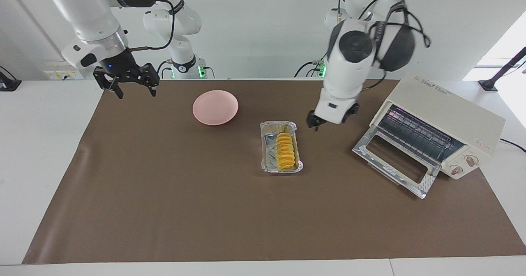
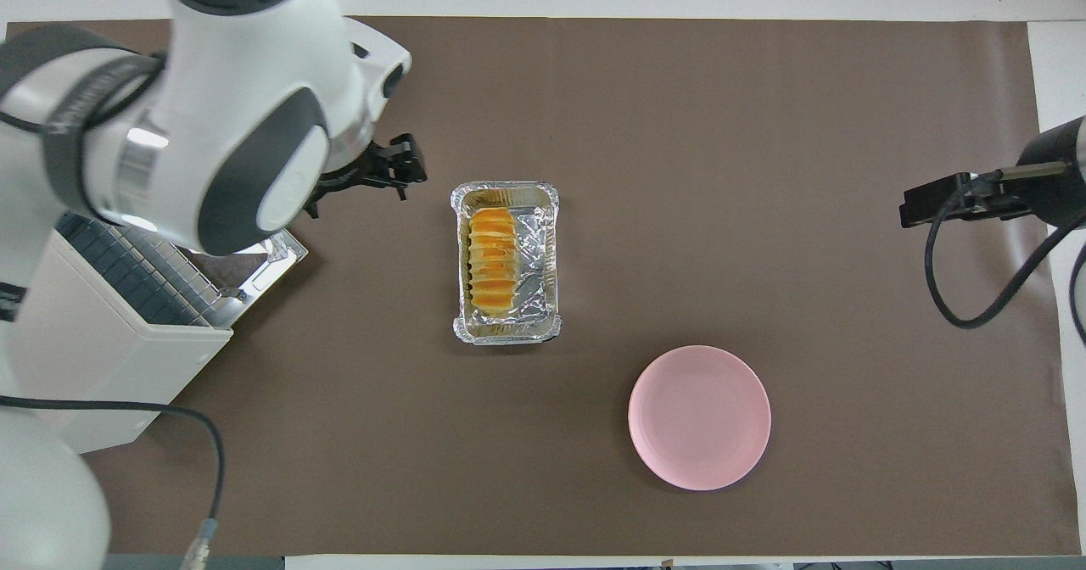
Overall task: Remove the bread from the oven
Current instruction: 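Release the tray with the left gripper while the right gripper reaches it, then grasp the foil tray rim with the right gripper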
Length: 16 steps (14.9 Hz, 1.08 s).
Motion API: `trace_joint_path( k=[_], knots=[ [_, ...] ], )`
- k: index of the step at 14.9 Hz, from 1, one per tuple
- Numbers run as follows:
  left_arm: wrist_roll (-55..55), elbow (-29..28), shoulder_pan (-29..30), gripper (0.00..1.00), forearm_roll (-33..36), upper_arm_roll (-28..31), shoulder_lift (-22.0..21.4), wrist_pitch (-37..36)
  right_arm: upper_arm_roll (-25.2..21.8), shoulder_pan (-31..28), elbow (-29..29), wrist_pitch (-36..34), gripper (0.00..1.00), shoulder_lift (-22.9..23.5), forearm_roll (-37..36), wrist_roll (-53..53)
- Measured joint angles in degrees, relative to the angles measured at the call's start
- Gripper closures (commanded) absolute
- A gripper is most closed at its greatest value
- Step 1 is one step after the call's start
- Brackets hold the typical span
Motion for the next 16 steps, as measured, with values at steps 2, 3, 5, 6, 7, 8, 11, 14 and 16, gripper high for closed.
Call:
trace_joint_path(
  k=[2, 3, 5, 6, 7, 8, 11, 14, 16],
  knots=[
    [9.55, -0.56, 9.31, 0.00, -0.18, 0.13, -3.11, -2.54, 0.53, 5.16, -1.88, 3.98, 0.00, 0.87, 0.02, 4.19],
    [13.38, -0.68, 13.33, 0.00, -0.34, 0.13, -4.22, -3.59, 0.66, 7.87, -2.51, 6.54, 0.00, 2.15, 0.03, 6.16],
    [17.94, -1.14, 18.91, 0.00, -0.69, 0.11, -6.50, -5.90, 0.83, 13.00, -2.99, 12.81, 0.00, 6.34, 0.61, 11.17],
    [18.97, -1.70, 20.24, 0.00, -0.78, 0.07, -7.95, -7.99, 0.88, 15.25, -2.84, 16.30, 0.00, 9.11, 1.64, 13.54],
    [19.40, -2.72, 20.56, 0.00, -0.78, 0.03, -9.68, -10.03, 0.89, 17.21, -2.47, 19.53, 0.00, 12.02, 2.47, 15.35],
    [19.49, -4.26, 20.51, 0.00, -0.79, -0.29, -11.67, -11.23, 0.88, 18.83, -1.65, 22.06, 0.00, 14.89, 2.77, 16.90],
    [19.49, -12.81, 20.11, 0.00, -0.78, -1.73, -19.18, -11.59, 0.82, 23.49, 4.47, 25.20, 0.00, 23.98, 2.99, 24.43],
    [21.37, -17.17, 20.09, 0.00, -0.78, -2.40, -21.99, -7.13, 0.81, 24.69, 5.10, 29.79, 0.00, 27.95, 3.24, 27.02],
    [22.63, -17.70, 20.09, 0.00, -0.78, -2.40, -21.97, -5.84, 0.80, 25.38, 3.42, 33.25, 0.00, 29.95, 3.68, 28.76]
  ],
)
